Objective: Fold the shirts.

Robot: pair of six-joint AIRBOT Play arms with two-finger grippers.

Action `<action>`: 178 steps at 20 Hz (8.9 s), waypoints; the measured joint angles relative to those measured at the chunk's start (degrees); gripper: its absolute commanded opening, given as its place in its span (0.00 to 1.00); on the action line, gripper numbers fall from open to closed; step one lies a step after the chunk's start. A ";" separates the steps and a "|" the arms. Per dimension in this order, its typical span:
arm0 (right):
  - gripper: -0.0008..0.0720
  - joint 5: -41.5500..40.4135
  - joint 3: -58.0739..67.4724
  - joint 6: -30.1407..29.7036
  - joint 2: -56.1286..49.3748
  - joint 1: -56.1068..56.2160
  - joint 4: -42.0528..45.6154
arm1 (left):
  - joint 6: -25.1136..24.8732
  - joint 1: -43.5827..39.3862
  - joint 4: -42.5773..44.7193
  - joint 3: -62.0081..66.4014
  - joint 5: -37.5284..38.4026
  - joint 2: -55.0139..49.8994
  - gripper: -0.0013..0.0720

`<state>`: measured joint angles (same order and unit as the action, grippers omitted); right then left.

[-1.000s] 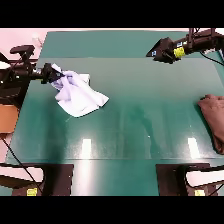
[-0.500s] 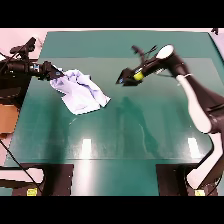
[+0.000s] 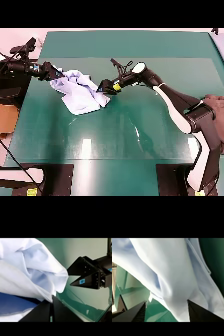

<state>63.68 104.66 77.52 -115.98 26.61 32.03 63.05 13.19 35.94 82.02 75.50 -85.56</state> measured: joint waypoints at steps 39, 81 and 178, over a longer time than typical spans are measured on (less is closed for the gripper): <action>0.04 -1.51 -44.24 -2.91 72.59 -40.48 19.58 | -1.62 -14.40 15.28 7.04 3.45 20.52 0.04; 0.81 -9.92 -38.51 -11.23 49.33 -49.37 18.80 | 18.10 -18.80 -0.94 -61.24 -20.52 39.67 0.97; 0.03 0.15 -18.95 -12.04 60.30 -52.35 2.23 | 8.20 -3.02 14.08 24.41 9.14 30.14 0.04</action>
<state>63.83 85.71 65.47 -55.68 -25.74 34.26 71.24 10.17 50.02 106.43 84.64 -55.42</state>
